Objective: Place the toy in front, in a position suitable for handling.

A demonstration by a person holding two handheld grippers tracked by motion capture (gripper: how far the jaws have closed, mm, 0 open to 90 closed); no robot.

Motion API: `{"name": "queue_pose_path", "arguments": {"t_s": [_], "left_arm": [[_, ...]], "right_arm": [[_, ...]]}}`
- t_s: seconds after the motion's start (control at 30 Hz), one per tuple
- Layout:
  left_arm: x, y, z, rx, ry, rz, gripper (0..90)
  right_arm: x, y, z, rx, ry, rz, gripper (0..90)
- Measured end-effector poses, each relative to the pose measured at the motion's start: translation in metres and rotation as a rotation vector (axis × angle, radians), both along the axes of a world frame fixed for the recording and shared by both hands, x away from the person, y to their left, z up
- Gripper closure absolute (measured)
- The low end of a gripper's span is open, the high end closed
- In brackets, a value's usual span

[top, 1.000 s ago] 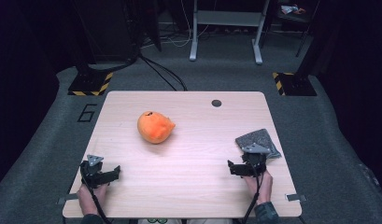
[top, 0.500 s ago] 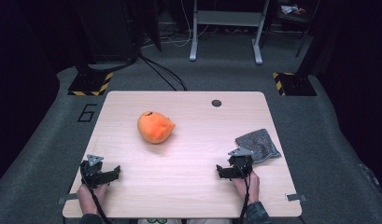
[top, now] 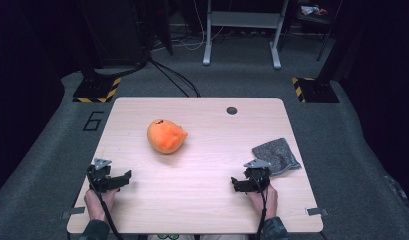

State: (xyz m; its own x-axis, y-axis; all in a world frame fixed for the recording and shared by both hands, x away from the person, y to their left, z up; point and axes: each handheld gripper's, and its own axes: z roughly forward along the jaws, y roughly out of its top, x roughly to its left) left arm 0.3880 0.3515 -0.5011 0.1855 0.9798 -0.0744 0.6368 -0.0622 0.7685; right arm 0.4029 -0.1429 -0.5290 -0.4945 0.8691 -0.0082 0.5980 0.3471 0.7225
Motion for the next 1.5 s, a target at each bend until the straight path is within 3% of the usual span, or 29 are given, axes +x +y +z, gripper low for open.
{"name": "queue_pose_path", "arguments": {"t_s": [0.1, 0.27, 0.63, 0.83, 1.0, 1.03, 1.17, 1.27, 1.4, 1.5], "left_arm": [[0.02, -0.014, 0.023, -0.011, -0.029, -0.045, 9.6], [0.038, -0.03, 0.039, -0.003, -0.045, -0.087, 9.7], [0.079, -0.075, 0.058, 0.002, -0.043, -0.174, 13.0], [0.097, -0.096, 0.062, 0.028, -0.025, -0.22, 13.7], [0.109, -0.105, 0.058, 0.043, -0.001, -0.222, 15.0], [0.111, -0.106, 0.057, 0.063, 0.005, -0.224, 16.1], [0.114, -0.108, 0.05, 0.06, 0.021, -0.216, 21.2], [0.115, -0.11, 0.047, 0.07, 0.025, -0.205, 28.6], [0.111, -0.113, 0.038, 0.098, 0.016, -0.19, 46.4], [0.111, -0.113, 0.036, 0.09, 0.015, -0.173, 57.6]], "right_arm": [[0.0, 0.0, 0.0, 0.001, -0.001, 0.001, 5.9], [0.0, 0.0, 0.0, 0.002, -0.002, 0.0, 5.9], [0.0, 0.0, 0.0, 0.001, -0.003, 0.003, 6.0], [0.0, -0.001, 0.0, -0.003, -0.003, 0.008, 6.1], [0.0, -0.001, 0.0, -0.003, -0.003, 0.009, 6.3], [0.0, -0.001, 0.0, -0.003, -0.003, 0.009, 6.2], [0.0, 0.0, 0.0, -0.001, 0.0, 0.005, 6.4], [0.0, 0.0, 0.0, 0.0, -0.001, 0.006, 6.5], [0.0, 0.0, 0.0, -0.001, 0.0, 0.006, 6.6], [-0.001, 0.0, 0.0, -0.001, 0.0, 0.005, 6.6]]}}
